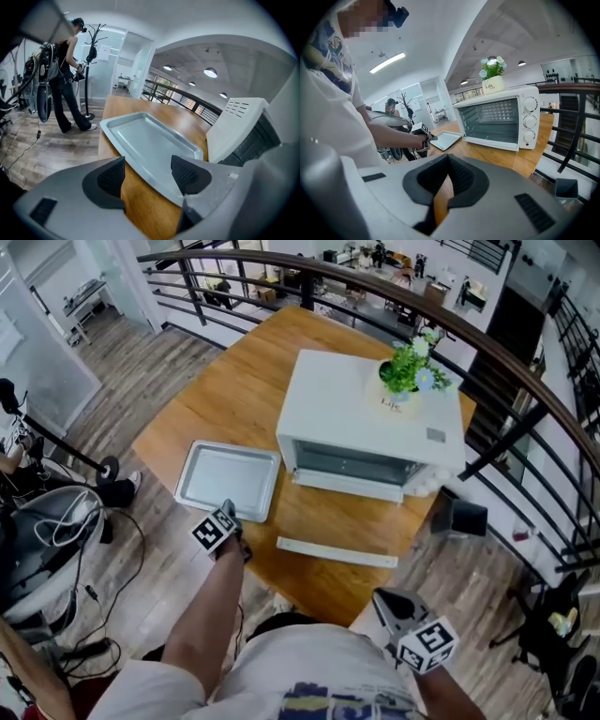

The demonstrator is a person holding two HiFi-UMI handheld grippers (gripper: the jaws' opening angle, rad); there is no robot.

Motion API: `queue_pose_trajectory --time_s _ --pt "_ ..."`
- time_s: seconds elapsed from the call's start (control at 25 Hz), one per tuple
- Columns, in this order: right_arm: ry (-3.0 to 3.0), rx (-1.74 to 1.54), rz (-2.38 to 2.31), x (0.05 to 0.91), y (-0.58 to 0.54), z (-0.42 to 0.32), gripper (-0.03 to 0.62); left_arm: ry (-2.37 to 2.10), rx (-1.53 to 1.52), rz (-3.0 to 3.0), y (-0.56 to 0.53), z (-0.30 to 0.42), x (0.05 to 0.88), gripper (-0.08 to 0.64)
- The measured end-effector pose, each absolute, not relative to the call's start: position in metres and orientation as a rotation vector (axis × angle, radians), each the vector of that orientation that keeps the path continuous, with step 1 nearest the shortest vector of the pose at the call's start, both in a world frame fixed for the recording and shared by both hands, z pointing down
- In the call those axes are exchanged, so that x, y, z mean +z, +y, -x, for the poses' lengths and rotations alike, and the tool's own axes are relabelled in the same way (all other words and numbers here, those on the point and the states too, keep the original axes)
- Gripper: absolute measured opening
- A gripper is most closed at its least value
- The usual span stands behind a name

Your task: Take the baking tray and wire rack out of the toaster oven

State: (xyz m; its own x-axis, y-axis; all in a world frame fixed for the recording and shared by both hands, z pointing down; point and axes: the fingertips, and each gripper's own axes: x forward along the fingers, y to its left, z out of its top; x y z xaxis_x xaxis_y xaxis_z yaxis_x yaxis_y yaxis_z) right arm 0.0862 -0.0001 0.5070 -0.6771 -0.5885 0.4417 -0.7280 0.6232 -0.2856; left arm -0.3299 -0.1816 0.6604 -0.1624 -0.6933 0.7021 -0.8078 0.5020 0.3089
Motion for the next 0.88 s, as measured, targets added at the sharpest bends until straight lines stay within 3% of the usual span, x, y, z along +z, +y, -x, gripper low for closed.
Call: queue_pose_trajectory --time_s 0.6,0.88 --pt "-2.618 0.624 -0.908 0.508 0.018 -0.110 0.002 -1.571 0.200 -1.844 -0.117 0.167 0.576 0.294" --pt "-2.652 0.615 -0.861 0.509 0.031 -0.122 0.002 -1.307 0.243 -2.108 -0.066 0.070 0.545 0.249"
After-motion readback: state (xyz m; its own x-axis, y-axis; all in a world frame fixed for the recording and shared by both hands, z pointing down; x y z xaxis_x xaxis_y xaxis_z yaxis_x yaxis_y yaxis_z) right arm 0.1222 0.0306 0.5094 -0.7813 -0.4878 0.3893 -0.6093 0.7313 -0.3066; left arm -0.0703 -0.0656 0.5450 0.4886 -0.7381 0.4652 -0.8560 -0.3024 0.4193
